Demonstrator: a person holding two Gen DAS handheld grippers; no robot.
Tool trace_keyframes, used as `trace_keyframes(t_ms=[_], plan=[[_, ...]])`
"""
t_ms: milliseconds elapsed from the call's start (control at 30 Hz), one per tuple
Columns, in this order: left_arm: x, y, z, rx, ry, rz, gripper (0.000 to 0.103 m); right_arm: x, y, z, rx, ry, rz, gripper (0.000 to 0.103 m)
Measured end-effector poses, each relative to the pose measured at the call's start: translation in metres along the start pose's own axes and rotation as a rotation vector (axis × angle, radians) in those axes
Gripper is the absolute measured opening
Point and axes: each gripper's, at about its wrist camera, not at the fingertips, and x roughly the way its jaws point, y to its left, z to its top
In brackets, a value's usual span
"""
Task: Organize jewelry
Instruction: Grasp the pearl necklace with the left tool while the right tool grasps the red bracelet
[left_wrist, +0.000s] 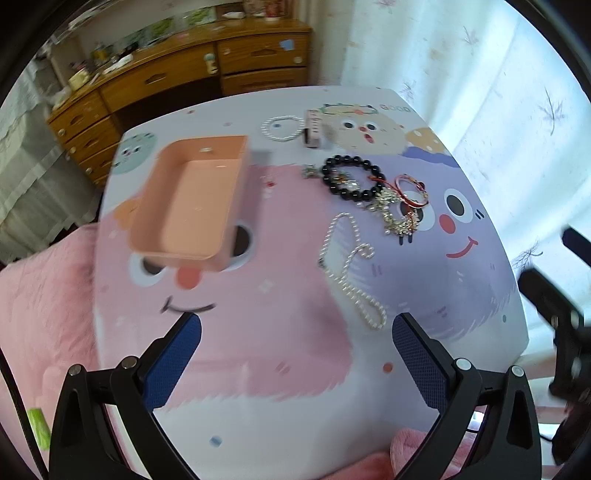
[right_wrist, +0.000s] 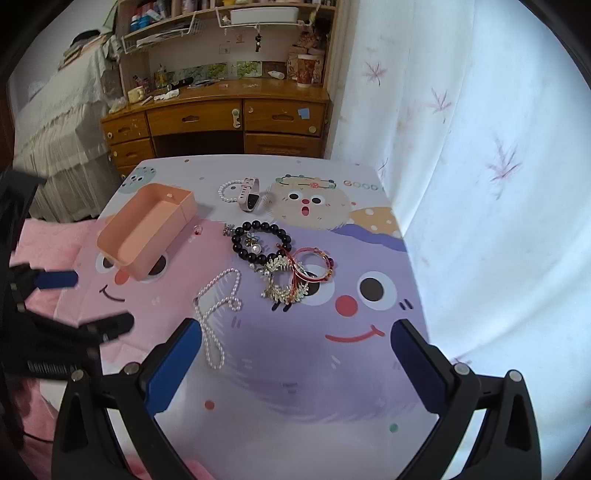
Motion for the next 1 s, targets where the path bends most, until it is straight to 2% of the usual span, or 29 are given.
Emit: trace_keyframes(t_ms=[200,300,433,533,600,633,733,800,933,1000], plan=[[0.054,-0.034,0.013,-0.035,-0.001,-0.017,0.102,0.068,-0.036,0.017,0.082,-0.001,0.094,0.103],[0.081,-0.045,0.017,-0.091,0.010,0.016,0.100,0.105,-0.052,0.023,0.110,0.011,0.149,0.103],[0.110,-0.053,0.016,-0.153,0.038,0.043,0.093,0.147,-0.063,0.026,0.081,0.003,0.182,0.102],[0.125,-0.061,0.014,-0.131,0.062,0.102,0.093,0.173,-0.063,0.023,0.036,0.008,0.223,0.102],[0.128,-0.066,0.012,-0.112,0.061,0.130,0.088,0.189,-0.059,0.022,0.005,0.024,0.260,0.097],[0.130,-0.068,0.011,-0.102,0.062,0.143,0.086,0.195,-0.056,0.021,-0.006,0.033,0.271,0.092],[0.134,-0.073,0.009,-0.108,0.078,0.162,0.086,0.208,-0.053,0.018,-0.022,0.059,0.266,0.091],[0.134,-0.073,0.011,-0.130,0.070,0.157,0.081,0.208,-0.051,0.018,-0.036,0.036,0.260,0.089],[0.133,-0.072,0.013,-0.158,0.066,0.109,0.069,0.211,-0.049,0.021,-0.065,0.028,0.277,0.084],[0.135,-0.071,0.016,-0.171,0.075,0.098,0.068,0.212,-0.048,0.021,-0.081,0.023,0.272,0.080]])
